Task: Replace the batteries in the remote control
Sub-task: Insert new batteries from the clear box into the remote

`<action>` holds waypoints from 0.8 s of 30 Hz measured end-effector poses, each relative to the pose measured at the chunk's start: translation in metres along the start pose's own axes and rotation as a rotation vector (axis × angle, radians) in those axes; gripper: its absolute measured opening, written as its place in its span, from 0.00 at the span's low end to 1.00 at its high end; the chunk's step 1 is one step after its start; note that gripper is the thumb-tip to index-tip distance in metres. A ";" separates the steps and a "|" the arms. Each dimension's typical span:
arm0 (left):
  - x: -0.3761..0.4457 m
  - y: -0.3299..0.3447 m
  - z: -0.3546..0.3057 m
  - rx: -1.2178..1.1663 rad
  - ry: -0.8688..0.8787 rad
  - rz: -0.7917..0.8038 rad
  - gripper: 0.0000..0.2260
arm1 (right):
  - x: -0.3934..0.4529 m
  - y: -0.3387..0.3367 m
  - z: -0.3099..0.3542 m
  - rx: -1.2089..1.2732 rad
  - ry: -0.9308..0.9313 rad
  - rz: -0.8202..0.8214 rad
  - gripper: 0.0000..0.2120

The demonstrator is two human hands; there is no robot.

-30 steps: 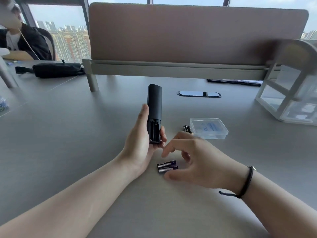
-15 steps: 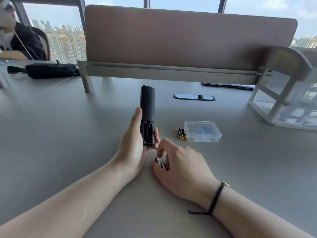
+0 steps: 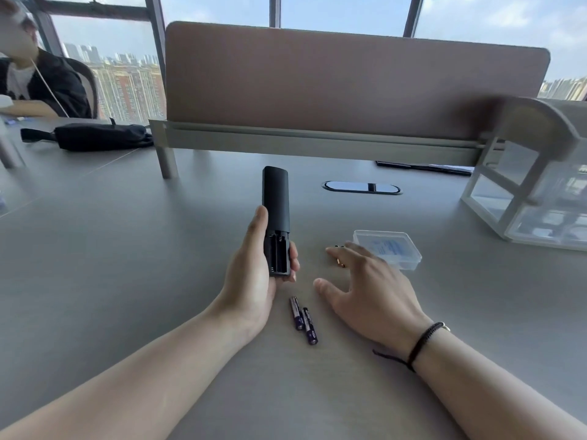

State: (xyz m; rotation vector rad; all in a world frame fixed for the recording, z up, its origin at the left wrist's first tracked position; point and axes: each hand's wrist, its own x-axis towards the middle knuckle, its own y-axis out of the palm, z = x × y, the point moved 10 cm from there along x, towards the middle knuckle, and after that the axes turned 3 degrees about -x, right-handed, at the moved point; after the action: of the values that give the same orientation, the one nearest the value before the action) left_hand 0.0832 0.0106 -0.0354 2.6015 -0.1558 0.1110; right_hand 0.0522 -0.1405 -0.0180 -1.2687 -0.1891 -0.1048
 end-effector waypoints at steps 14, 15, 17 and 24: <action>0.000 0.005 0.003 -0.006 -0.025 0.050 0.24 | 0.002 0.004 0.001 -0.110 0.003 0.013 0.24; 0.000 0.005 0.002 -0.006 -0.024 0.049 0.24 | 0.003 0.002 -0.001 -0.083 0.007 -0.005 0.22; 0.000 0.005 0.002 -0.004 -0.023 0.048 0.23 | 0.004 -0.002 -0.005 -0.024 0.018 -0.053 0.14; -0.002 0.006 0.001 0.009 -0.025 0.049 0.24 | 0.007 -0.004 -0.016 0.186 0.094 -0.090 0.07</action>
State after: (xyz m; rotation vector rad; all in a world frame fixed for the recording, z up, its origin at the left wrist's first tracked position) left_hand 0.0807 0.0051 -0.0339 2.6093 -0.2287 0.0972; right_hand 0.0599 -0.1564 -0.0177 -1.0676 -0.1713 -0.2188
